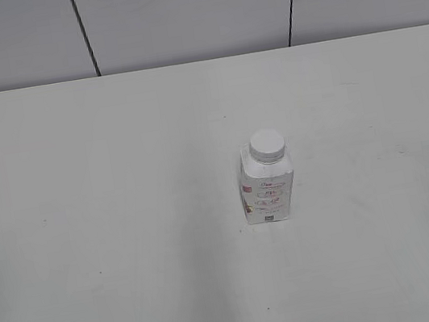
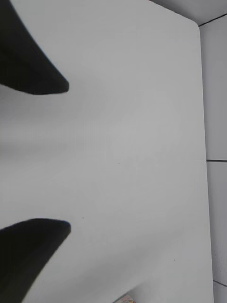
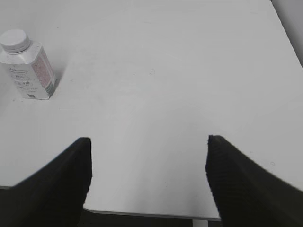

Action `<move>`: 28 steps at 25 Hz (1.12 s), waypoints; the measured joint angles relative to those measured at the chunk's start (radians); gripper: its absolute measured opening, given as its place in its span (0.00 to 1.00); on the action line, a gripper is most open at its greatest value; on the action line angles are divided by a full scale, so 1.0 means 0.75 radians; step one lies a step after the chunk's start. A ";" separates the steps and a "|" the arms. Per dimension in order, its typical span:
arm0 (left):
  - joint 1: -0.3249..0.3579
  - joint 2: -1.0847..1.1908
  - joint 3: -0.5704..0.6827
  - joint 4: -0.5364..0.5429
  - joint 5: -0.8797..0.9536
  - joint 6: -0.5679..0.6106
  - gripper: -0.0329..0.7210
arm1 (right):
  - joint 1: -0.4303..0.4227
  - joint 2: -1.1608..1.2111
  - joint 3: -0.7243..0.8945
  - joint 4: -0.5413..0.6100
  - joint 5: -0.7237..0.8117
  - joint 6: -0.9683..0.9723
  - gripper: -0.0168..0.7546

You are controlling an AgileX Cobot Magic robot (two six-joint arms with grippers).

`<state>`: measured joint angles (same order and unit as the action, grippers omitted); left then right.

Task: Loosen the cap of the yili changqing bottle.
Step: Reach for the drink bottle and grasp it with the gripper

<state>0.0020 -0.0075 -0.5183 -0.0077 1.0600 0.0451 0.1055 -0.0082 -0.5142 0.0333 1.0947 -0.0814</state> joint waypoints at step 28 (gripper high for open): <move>0.000 0.000 0.000 0.000 0.000 0.000 0.71 | 0.000 0.000 0.000 0.000 0.000 0.000 0.78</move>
<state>0.0020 -0.0075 -0.5183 -0.0077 1.0600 0.0451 0.1055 -0.0082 -0.5142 0.0333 1.0947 -0.0814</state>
